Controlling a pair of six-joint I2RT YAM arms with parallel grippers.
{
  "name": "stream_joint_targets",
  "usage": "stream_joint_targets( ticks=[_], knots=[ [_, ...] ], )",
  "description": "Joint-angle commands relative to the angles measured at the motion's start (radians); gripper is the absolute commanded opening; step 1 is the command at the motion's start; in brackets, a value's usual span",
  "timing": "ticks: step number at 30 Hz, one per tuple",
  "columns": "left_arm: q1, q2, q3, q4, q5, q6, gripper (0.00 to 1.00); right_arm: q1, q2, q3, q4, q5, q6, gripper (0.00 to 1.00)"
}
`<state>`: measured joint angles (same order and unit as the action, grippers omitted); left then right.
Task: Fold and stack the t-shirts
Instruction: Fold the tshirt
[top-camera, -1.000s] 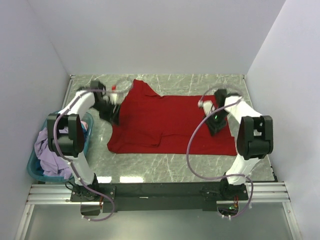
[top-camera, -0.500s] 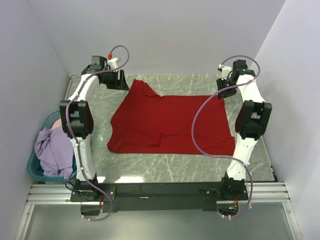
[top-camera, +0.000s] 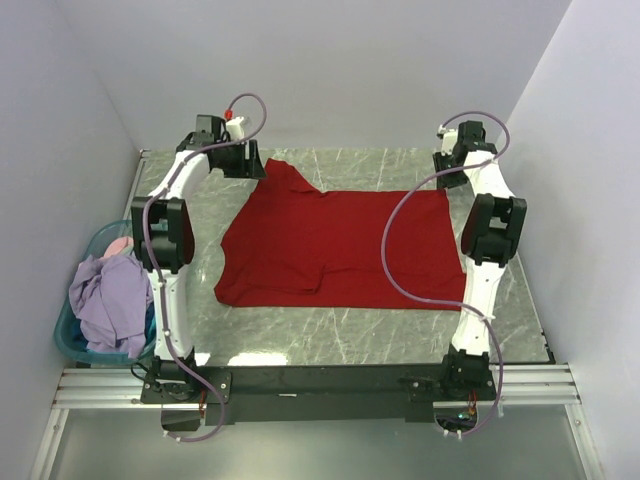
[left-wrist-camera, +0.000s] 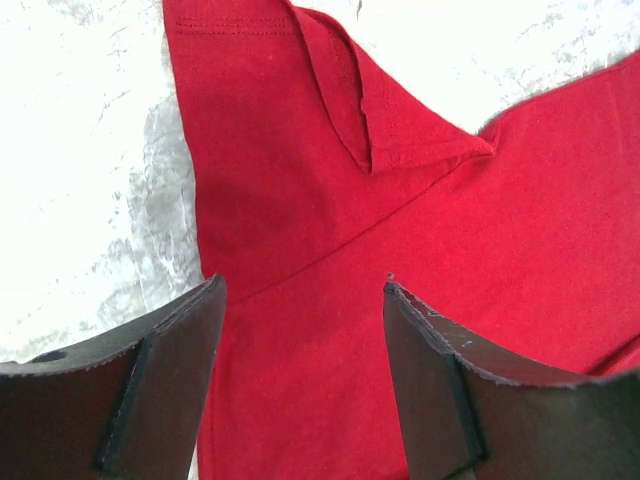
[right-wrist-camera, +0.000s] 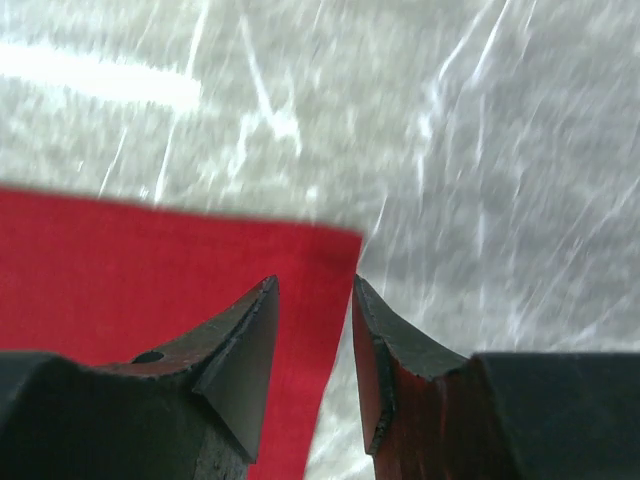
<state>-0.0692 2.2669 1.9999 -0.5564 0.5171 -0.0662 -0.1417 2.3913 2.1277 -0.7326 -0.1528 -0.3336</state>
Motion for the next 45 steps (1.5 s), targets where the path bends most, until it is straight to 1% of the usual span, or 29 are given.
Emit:
stream_joint_targets(
  ticks=[1,5,9,15,22,25,27,29,31,32,34,35,37,39,40,42,44,45],
  knots=[
    [-0.001,0.026,0.046,0.035,-0.012,-0.009,0.7,-0.012,0.051,0.093,0.029,0.021,0.019,0.43],
    [-0.003,0.046,0.053,0.035,-0.014,-0.009,0.7,-0.019,0.115,0.171,-0.008,0.005,0.036,0.46],
    [-0.003,0.069,0.074,0.027,-0.012,-0.014,0.7,-0.024,0.138,0.212,-0.036,-0.007,0.031,0.52],
    [-0.003,0.105,0.106,0.03,-0.012,-0.026,0.7,-0.024,0.163,0.25,-0.079,-0.031,0.013,0.53],
    [-0.003,0.14,0.145,0.021,-0.009,-0.037,0.71,-0.024,0.203,0.311,-0.123,-0.025,0.01,0.54],
    [-0.003,0.143,0.145,0.026,-0.002,-0.041,0.71,-0.024,0.203,0.313,-0.125,-0.024,0.011,0.57],
    [-0.003,0.144,0.143,0.026,0.001,-0.043,0.71,-0.027,0.204,0.311,-0.126,-0.024,0.008,0.64],
    [-0.003,0.144,0.14,0.029,0.004,-0.044,0.71,-0.025,0.207,0.311,-0.139,-0.028,-0.001,0.67],
    [-0.003,0.144,0.14,0.029,0.003,-0.044,0.71,-0.025,0.218,0.328,-0.154,-0.031,-0.008,0.66],
    [-0.003,0.144,0.14,0.029,0.001,-0.043,0.71,-0.025,0.224,0.334,-0.172,-0.03,-0.01,0.62],
    [-0.001,0.146,0.142,0.032,0.003,-0.043,0.71,-0.024,0.233,0.348,-0.183,-0.028,-0.012,0.58],
    [-0.003,0.146,0.142,0.032,0.003,-0.041,0.7,-0.024,0.233,0.345,-0.186,-0.028,-0.015,0.53],
    [-0.003,0.154,0.148,0.032,0.001,-0.043,0.71,-0.024,0.23,0.337,-0.186,-0.031,-0.018,0.49],
    [-0.001,0.161,0.163,0.024,-0.008,-0.041,0.71,-0.024,0.224,0.33,-0.185,-0.044,-0.024,0.39],
    [-0.001,0.17,0.168,0.023,-0.009,-0.041,0.71,-0.024,0.226,0.327,-0.183,-0.047,-0.027,0.29],
    [-0.001,0.186,0.184,0.032,-0.025,-0.038,0.71,-0.022,0.22,0.321,-0.179,-0.047,-0.027,0.19],
    [-0.001,0.198,0.203,0.045,-0.037,-0.043,0.71,-0.024,0.217,0.318,-0.172,-0.036,-0.025,0.0],
    [-0.001,0.216,0.215,0.056,-0.054,-0.047,0.69,-0.022,0.21,0.304,-0.165,-0.031,-0.022,0.0]
  ],
)
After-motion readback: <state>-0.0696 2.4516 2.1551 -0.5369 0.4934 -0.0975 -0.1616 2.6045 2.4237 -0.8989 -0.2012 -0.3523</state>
